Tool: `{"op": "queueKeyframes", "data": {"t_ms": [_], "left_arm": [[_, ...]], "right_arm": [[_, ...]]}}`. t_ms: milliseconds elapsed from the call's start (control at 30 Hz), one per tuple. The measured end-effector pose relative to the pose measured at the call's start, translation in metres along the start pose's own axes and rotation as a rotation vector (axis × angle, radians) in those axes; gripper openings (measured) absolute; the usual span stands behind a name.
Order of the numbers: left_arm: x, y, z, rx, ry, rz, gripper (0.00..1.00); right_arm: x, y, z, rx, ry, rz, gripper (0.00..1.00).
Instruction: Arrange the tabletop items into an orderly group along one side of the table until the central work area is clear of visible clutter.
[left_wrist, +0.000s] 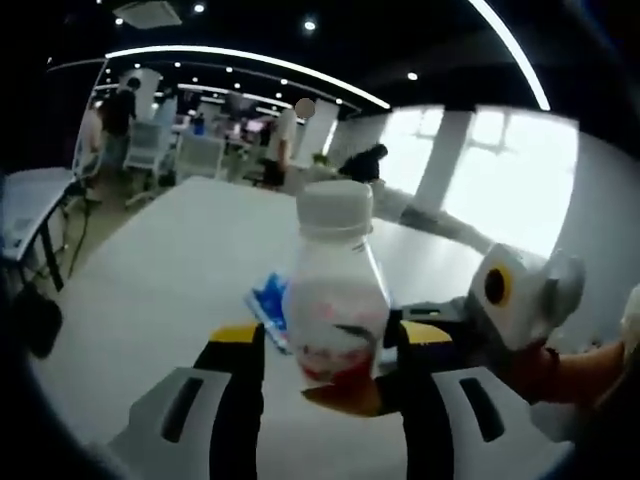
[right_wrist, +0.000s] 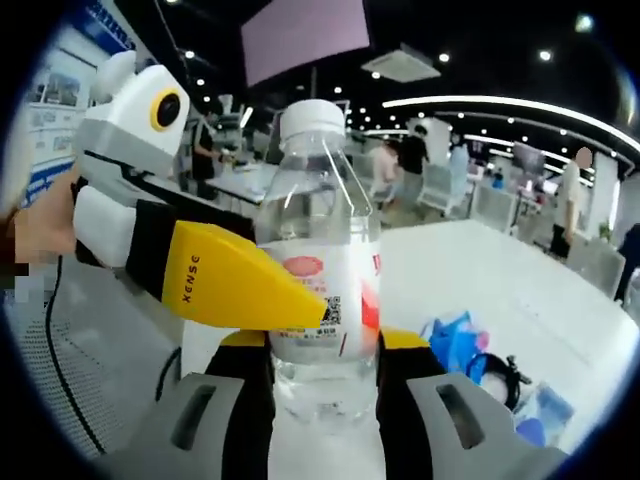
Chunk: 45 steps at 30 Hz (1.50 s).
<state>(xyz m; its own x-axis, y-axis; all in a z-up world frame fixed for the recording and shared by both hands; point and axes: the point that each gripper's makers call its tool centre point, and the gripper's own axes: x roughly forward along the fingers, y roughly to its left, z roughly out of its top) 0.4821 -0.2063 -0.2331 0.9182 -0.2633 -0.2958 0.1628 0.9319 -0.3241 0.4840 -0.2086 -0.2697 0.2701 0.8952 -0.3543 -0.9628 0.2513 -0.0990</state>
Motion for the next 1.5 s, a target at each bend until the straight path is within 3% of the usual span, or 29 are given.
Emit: {"op": "queueKeyframes", "data": {"t_ms": [167, 233, 700, 1033, 1267, 1500], "left_arm": [[0.000, -0.002, -0.005, -0.012, 0.026, -0.011, 0.42], [-0.001, -0.003, -0.001, -0.014, 0.009, -0.013, 0.38], [-0.002, 0.000, -0.003, -0.040, 0.015, -0.004, 0.37], [-0.003, 0.002, 0.003, -0.077, -0.016, -0.009, 0.36], [-0.007, 0.001, 0.016, -0.043, -0.068, 0.012, 0.34], [-0.007, -0.001, 0.021, 0.010, -0.081, 0.031, 0.33]], "right_arm": [[0.001, 0.003, 0.006, 0.009, -0.023, 0.010, 0.38], [0.001, 0.004, 0.007, 0.000, -0.023, 0.010, 0.38], [0.003, 0.006, 0.008, -0.010, -0.023, 0.019, 0.38], [0.002, 0.008, 0.014, 0.018, -0.062, 0.047, 0.38], [0.002, 0.006, 0.027, 0.056, -0.106, 0.032, 0.41], [0.003, 0.004, 0.031, 0.103, -0.117, 0.028, 0.42]]}}
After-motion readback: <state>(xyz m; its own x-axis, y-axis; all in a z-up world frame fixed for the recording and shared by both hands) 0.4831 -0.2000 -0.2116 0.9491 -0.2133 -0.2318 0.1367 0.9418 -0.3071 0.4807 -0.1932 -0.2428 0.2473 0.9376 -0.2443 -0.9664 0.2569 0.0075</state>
